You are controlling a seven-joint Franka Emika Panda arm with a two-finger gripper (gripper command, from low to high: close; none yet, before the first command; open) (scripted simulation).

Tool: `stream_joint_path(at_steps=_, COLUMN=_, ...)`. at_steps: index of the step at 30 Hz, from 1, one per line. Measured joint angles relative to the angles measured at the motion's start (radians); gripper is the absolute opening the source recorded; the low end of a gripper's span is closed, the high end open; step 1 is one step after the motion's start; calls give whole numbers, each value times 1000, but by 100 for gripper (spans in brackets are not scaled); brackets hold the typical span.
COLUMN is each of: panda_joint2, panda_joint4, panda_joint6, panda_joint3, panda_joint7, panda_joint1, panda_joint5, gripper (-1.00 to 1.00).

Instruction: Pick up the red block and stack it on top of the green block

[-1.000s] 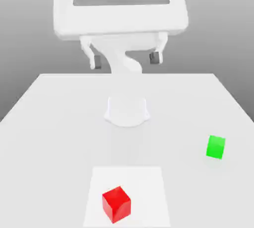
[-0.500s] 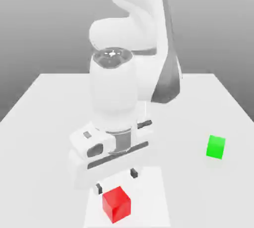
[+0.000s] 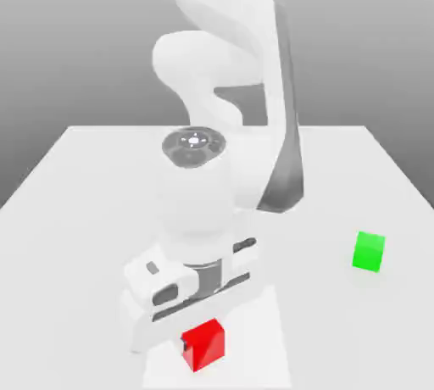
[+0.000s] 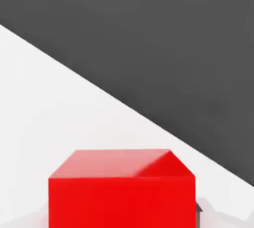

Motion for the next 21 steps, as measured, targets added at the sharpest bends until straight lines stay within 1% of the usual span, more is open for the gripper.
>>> stream_joint_path(at_steps=5, panda_joint2=-111, panda_joint4=-86, panda_joint6=-30, panda_joint3=139, panda_joint7=-157, panda_joint1=121, panda_joint5=-8, gripper=-100)
stream_joint_path(at_steps=8, panda_joint2=-176, panda_joint4=-144, panda_joint6=-38, panda_joint3=218, panda_joint7=-280, panda_joint1=268, panda_joint5=1, gripper=-100)
stream_joint_path(at_steps=11, panda_joint2=-249, panda_joint4=-207, panda_joint6=-47, panda_joint3=269, panda_joint7=-415, panda_joint1=428, panda_joint5=7, gripper=-100)
stream_joint_path(at_steps=15, panda_joint2=-334, panda_joint4=-286, panda_joint6=-47, panda_joint3=344, panda_joint7=-572, panda_joint1=552, panda_joint5=1, gripper=-100)
stream_joint_path(at_steps=18, panda_joint2=-272, panda_joint4=-306, panda_joint6=37, panda_joint3=377, panda_joint7=-597, panda_joint1=582, panda_joint5=-36, gripper=-100)
stream_joint_path(at_steps=21, panda_joint2=-168, panda_joint4=-304, panda_joint6=138, panda_joint3=359, panda_joint7=-554, panda_joint1=593, panda_joint5=-105, gripper=-100)
